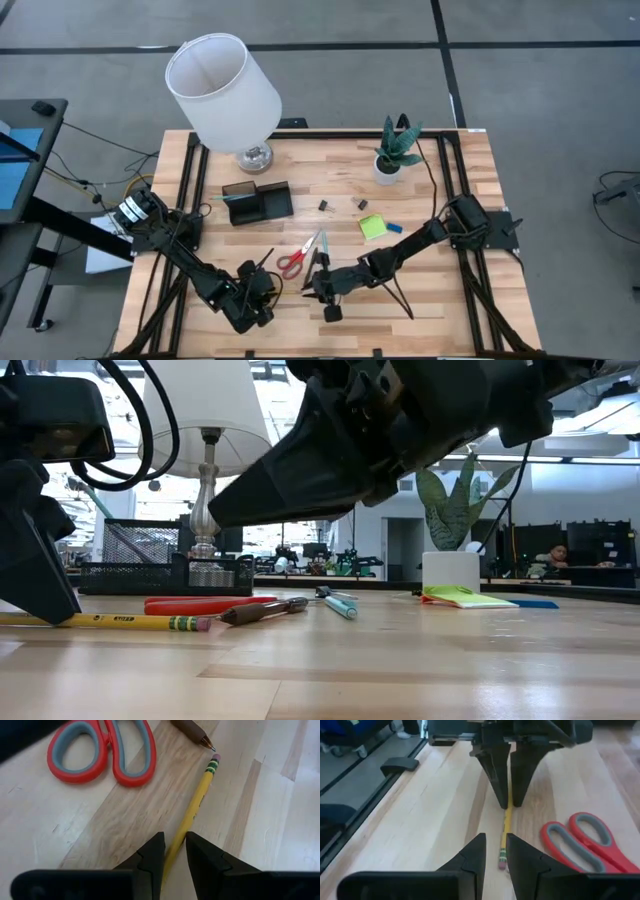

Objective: Pick and place office supplies into organizer
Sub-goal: Put the yellow pencil into the black desk organizer

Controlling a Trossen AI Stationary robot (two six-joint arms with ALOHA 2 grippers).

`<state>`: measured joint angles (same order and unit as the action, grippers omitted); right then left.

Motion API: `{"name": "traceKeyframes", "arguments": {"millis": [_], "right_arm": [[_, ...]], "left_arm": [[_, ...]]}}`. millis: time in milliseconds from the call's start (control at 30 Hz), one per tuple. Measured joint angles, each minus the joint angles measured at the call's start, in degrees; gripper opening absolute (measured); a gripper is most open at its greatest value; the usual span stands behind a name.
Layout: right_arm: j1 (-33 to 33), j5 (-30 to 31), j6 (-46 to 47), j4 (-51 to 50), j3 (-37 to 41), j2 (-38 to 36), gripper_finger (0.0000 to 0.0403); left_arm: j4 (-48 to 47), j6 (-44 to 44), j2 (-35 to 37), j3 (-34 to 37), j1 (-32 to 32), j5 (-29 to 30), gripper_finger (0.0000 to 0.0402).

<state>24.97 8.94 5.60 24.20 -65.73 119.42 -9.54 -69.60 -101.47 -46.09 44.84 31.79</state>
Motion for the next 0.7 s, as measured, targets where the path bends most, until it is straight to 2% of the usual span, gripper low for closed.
{"name": "traceKeyframes", "arguments": {"millis": [200, 333, 433, 567, 700], "right_arm": [[0.02, 0.15, 5.39, -0.97, 0.02, 0.0, 0.007], [0.02, 0.25, 7.92, 1.92, 0.07, 0.0, 0.0072], [0.04, 0.19, 7.93, 1.77, 0.04, 0.0, 0.0078], [0.02, 0.17, 7.62, 1.65, 0.07, 0.0, 0.0096], [-0.37, -0.03, 7.53, 1.96, -0.11, 0.0, 0.0136]], "left_arm": [[0.0, -1.45, 0.02, -0.04, 0.02, -0.04, 0.0075], [0.3, -1.41, 0.04, -0.04, 0.02, -0.45, 0.0075], [1.49, 3.66, 0.17, -0.04, 0.16, -2.82, 0.0075], [2.94, 7.17, 0.15, -0.04, 0.58, -3.83, 0.0075], [3.06, 6.97, 0.13, -0.04, 0.59, -3.69, 0.0075]]}}
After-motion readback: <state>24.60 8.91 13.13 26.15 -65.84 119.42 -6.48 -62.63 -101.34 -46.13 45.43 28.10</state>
